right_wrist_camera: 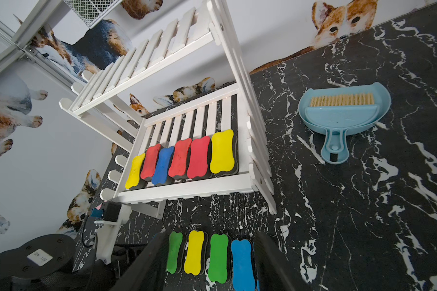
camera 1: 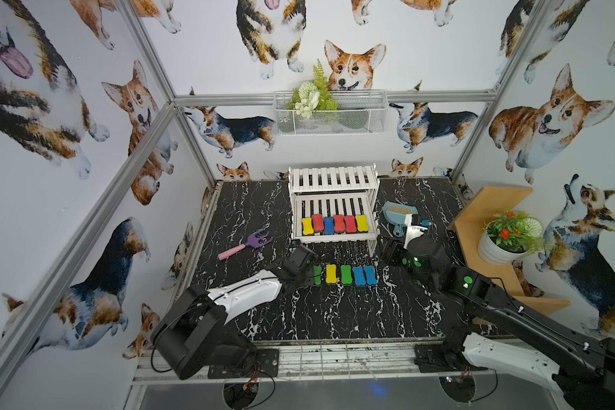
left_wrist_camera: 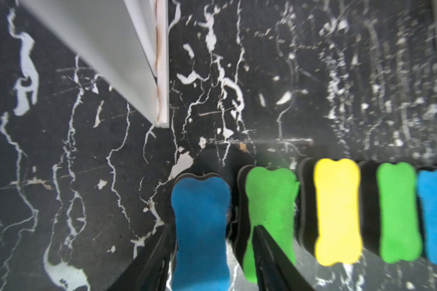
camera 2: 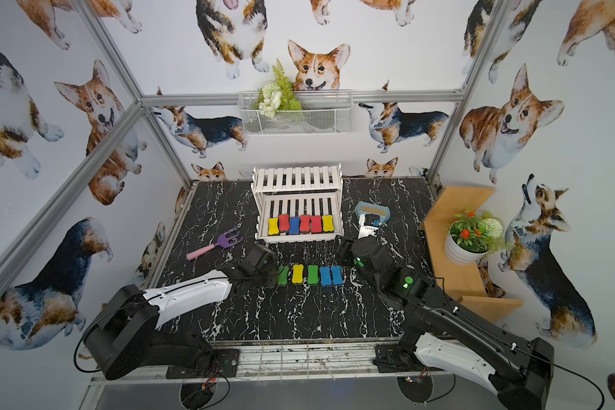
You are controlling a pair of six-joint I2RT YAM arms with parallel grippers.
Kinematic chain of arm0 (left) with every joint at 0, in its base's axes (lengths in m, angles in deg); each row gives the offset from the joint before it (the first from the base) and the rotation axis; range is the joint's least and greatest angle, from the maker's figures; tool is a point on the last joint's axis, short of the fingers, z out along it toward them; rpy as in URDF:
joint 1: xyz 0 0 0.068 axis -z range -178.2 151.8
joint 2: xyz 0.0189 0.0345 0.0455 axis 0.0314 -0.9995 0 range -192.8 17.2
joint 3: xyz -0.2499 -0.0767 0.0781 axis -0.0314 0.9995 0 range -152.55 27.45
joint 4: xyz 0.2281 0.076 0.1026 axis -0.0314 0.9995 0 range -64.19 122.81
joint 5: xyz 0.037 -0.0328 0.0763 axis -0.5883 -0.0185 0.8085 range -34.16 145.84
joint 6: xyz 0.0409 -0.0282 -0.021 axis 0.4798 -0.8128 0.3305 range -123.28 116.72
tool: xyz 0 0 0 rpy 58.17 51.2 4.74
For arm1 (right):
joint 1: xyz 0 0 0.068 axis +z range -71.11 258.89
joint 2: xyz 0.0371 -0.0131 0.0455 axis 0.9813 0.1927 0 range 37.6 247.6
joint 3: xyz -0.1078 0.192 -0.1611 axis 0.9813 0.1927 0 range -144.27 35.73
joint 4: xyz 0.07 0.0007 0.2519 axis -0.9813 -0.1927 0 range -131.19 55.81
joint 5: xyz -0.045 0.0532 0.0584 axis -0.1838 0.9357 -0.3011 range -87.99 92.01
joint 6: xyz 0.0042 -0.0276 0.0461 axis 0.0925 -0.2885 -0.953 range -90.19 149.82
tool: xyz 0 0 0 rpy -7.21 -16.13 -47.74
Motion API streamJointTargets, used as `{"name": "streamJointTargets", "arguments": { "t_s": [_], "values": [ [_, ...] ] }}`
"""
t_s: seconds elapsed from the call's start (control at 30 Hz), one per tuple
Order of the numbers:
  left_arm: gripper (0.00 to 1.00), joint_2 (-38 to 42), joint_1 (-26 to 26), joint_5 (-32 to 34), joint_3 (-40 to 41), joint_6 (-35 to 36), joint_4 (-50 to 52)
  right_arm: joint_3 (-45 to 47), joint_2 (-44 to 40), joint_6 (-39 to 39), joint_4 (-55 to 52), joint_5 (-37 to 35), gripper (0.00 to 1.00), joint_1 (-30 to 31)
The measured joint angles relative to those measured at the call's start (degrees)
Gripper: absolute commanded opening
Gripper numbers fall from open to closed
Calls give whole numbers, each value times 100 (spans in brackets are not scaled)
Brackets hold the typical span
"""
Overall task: Remove the whiteboard erasers from the shelf
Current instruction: Place the whiteboard eraser at the center of the board, then pick up the whiteboard eraser from the shelf.
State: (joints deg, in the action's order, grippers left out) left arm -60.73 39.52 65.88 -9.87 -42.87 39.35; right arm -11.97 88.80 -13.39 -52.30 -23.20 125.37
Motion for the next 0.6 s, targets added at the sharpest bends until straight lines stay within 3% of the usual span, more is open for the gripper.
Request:
{"name": "streamJointTargets", "arguments": {
  "t_s": [0.23, 0.37, 0.6],
  "values": [
    [76, 1180, 428, 24, -166, -109, 509, -212, 461, 146, -7, 334, 53, -74],
    [99, 1759, 437, 168, -498, -127, 942, -745, 1174, 481, -11, 741, 53, -409],
    [99, 2406, 435, 625, -925, -118, 1486, -1799, 2618, 1180, -142, 1165, 49, -839]
  ]
}}
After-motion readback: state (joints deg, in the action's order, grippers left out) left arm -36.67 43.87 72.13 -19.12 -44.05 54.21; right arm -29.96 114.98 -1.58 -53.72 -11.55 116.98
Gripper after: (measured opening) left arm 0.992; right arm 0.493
